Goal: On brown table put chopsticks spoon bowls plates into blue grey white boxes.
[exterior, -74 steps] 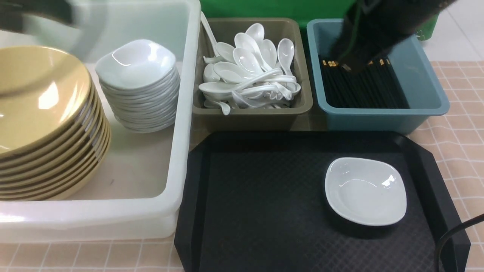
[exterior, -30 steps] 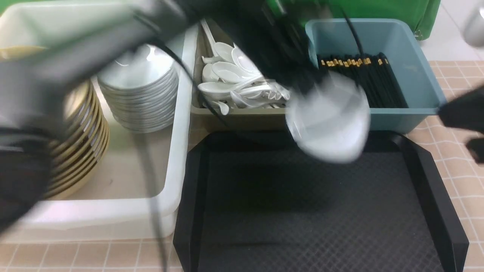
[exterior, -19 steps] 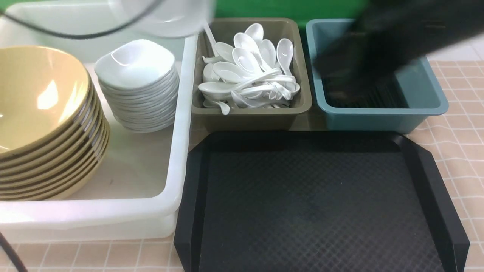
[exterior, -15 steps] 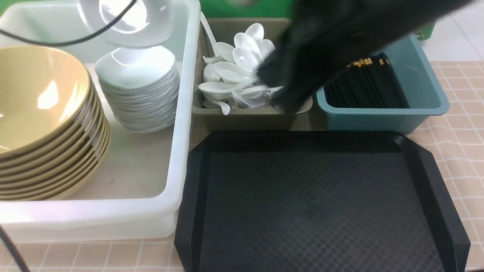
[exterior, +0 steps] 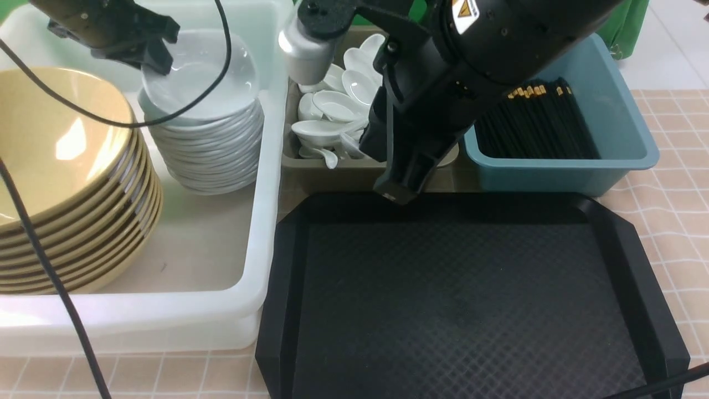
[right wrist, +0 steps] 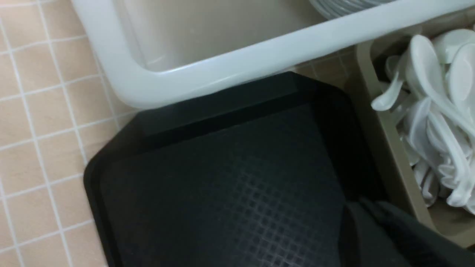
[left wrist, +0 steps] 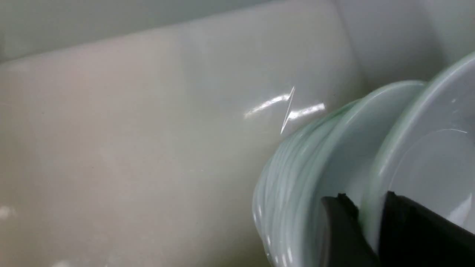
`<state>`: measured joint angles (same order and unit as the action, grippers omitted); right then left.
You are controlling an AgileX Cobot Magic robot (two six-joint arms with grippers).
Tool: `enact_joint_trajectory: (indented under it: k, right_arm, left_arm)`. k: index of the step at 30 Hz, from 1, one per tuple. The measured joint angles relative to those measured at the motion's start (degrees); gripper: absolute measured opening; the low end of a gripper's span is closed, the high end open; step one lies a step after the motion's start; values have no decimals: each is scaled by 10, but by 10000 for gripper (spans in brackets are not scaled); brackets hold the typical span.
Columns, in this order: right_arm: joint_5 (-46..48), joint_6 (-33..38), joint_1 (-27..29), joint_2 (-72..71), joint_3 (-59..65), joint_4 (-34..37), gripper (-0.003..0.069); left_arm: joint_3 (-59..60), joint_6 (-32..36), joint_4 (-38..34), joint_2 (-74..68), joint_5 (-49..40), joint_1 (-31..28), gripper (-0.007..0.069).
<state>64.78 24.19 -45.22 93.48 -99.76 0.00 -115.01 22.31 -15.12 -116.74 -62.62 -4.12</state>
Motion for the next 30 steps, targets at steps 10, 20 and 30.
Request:
enact_joint_trajectory:
  k: [10,20,30]
  right_arm:
    - [27,-16,0,-1,0,-4,72]
    - [20,-61,0,-91,27,-7,83]
    - [-133,-107,0,-309,242,-17,89]
  left_arm:
    - [-22,-4,8,35,-35,3,590]
    - [-43,-87,100,214,-90,88,428]
    - [310,-167,203,486,-68,155,3]
